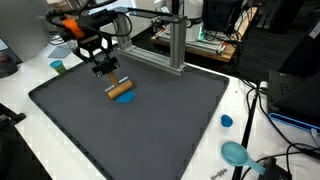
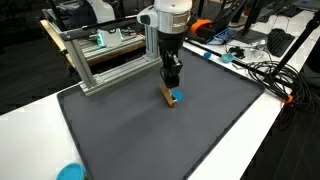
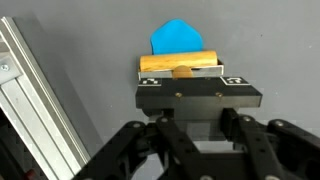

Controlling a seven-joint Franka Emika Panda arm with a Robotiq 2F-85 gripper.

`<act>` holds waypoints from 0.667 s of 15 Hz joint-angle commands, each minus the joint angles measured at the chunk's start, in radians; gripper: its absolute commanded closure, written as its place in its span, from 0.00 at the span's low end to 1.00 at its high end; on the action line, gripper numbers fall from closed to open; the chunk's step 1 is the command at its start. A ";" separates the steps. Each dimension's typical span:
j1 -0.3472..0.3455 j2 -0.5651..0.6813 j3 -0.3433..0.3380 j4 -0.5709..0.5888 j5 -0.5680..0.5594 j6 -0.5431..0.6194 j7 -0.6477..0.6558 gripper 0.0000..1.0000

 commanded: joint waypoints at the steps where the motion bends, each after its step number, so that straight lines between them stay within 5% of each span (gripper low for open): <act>1: -0.020 0.064 -0.005 0.018 0.012 0.030 -0.013 0.78; 10: -0.029 -0.148 -0.005 -0.132 0.051 0.034 -0.005 0.78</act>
